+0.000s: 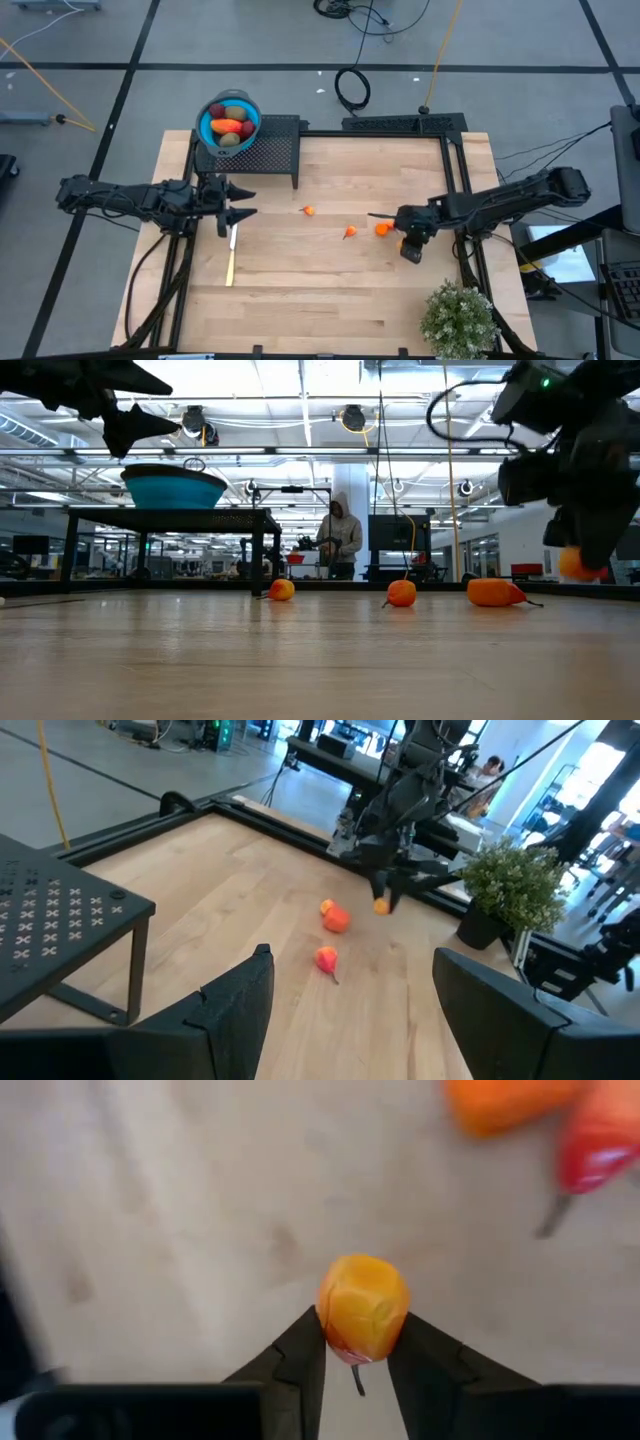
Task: Pick & Place Fruit
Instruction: Put the pear into the blue strainer bowl on the shelf
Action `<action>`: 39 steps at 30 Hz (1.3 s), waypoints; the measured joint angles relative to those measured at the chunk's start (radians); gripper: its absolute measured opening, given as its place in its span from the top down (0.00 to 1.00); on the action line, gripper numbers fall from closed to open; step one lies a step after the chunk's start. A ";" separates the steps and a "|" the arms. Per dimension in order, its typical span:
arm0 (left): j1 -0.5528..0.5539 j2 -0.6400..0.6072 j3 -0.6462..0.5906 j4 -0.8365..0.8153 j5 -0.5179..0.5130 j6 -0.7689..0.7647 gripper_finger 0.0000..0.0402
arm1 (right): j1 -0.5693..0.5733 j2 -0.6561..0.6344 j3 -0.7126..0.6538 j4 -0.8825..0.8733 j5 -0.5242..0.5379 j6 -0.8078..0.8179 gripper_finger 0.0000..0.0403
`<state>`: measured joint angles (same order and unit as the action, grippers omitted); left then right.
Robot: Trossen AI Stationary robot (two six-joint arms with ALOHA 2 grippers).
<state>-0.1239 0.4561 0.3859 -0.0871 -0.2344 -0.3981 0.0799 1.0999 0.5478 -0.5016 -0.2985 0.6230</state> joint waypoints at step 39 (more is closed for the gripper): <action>0.000 0.002 0.000 0.099 0.001 -0.222 0.32 | -0.057 -0.225 0.001 1.291 -0.122 -0.735 0.79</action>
<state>-0.1238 0.4580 0.3859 0.0120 -0.2333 -0.6197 0.0231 0.8745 0.5491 0.7896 -0.4202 -0.1119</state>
